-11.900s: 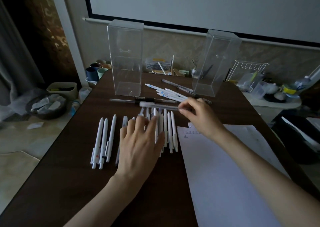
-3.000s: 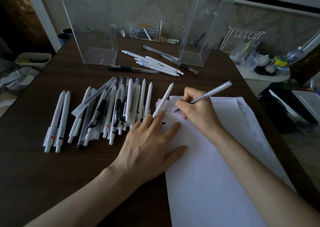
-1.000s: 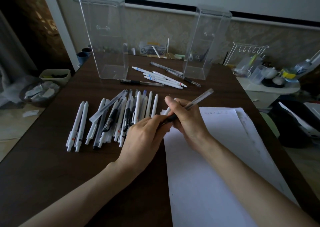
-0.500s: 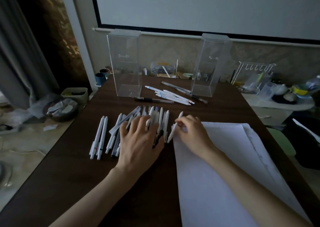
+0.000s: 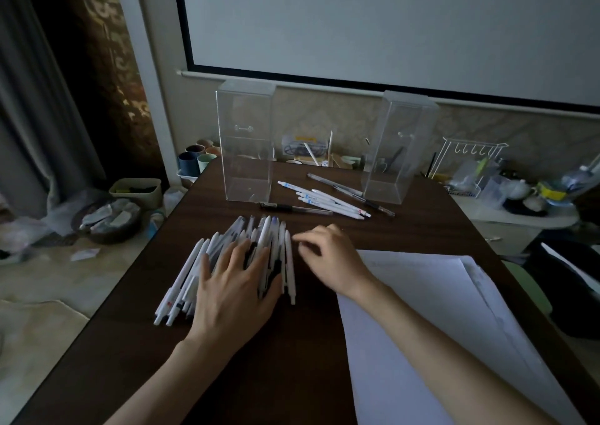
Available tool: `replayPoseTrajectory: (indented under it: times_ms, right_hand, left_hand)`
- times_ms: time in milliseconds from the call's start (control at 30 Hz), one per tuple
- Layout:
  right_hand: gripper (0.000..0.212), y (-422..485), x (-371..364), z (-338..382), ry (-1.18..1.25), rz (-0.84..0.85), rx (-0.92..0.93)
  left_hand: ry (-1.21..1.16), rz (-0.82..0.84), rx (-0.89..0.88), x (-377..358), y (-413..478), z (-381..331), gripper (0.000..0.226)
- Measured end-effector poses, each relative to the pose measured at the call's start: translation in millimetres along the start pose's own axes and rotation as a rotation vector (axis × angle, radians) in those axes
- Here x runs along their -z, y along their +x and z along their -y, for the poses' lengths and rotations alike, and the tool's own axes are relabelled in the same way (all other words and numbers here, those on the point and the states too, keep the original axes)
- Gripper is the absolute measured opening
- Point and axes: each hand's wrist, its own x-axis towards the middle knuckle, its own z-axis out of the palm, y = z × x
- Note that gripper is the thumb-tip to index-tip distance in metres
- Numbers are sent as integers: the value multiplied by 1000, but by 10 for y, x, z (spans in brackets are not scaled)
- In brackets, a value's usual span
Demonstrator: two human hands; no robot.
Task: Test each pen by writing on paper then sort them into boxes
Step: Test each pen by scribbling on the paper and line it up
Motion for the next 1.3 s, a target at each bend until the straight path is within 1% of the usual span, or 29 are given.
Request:
replayPoseTrajectory:
  times_ms: [67, 100, 167, 233, 333, 400, 467, 533, 600, 667, 733, 833, 933, 967, 1000, 1033, 1067, 1133, 1167, 1233, 1300]
  right_hand:
    - [30, 225, 46, -138, -9, -51, -94]
    - [31, 334, 58, -211, -57, -52, -125]
    - [36, 511, 61, -334, -167, -18, -152]
    - [38, 622, 43, -416, -224, 28, -165]
    - [35, 712, -14, -477, -319, 54, -186]
    - [26, 737, -49, -473, -352, 20, -213]
    - [18, 715, -47, -446, -332, -35, -214]
    - [12, 616, 25, -408, -206, -104, -210]
    - [6, 423, 181, -346, 43, -125, -212]
    - [2, 155, 382, -271, 285, -53, -217]
    - [4, -131, 568, -236, 428, 9, -255]
    - [5, -476, 756, -282, 706, -6, -318]
    - [2, -662, 820, -358, 892, -37, -319]
    - [4, -699, 817, -379, 959, -61, -325]
    - [12, -732, 798, -413, 1036, -89, -332]
    - [21, -764, 771, -450, 1076, -96, -327]
    - [24, -797, 742, -466, 1068, -78, -320]
    - [15, -845, 689, -456, 975, 21, -285]
    - [14, -859, 666, -449, 950, 49, -272]
    - [16, -863, 645, -428, 958, 56, -262]
    - [13, -857, 650, -414, 980, 56, -254]
  left_hand:
    - [-55, -25, -79, 21, 21, -44, 63]
    - [-79, -8, -158, 20, 31, -74, 60]
    - [-88, 44, -332, -42, 42, -121, 57]
    - [-47, 66, -405, -103, 32, -146, 54]
    - [-20, 31, -350, -133, 39, -124, 49]
    - [-18, -1, -300, -117, 61, -104, 48]
    - [-28, -20, -284, -127, 69, -91, 49]
    - [-34, -35, -284, -130, 68, -94, 52]
    - [-59, -88, -279, -116, 76, -112, 56]
    - [-77, -167, -272, -80, 100, -148, 56]
    - [-71, -224, -279, -60, 144, -210, 55]
    - [-66, -223, -338, -71, 229, -361, 54]
    - [-104, -223, -401, -126, 277, -577, 42]
    - [-124, -219, -414, -156, 285, -645, 38]
    - [-147, -204, -430, -189, 287, -703, 35]
    - [-174, -180, -453, -217, 283, -747, 32]
    - [-199, -152, -487, -244, 277, -777, 29]
    - [-245, -84, -553, -254, 265, -802, 25]
    - [-276, -50, -558, -238, 260, -804, 24]
    - [-339, -9, -529, -210, 255, -796, 25]
    - [-366, -9, -524, -205, 246, -793, 29]
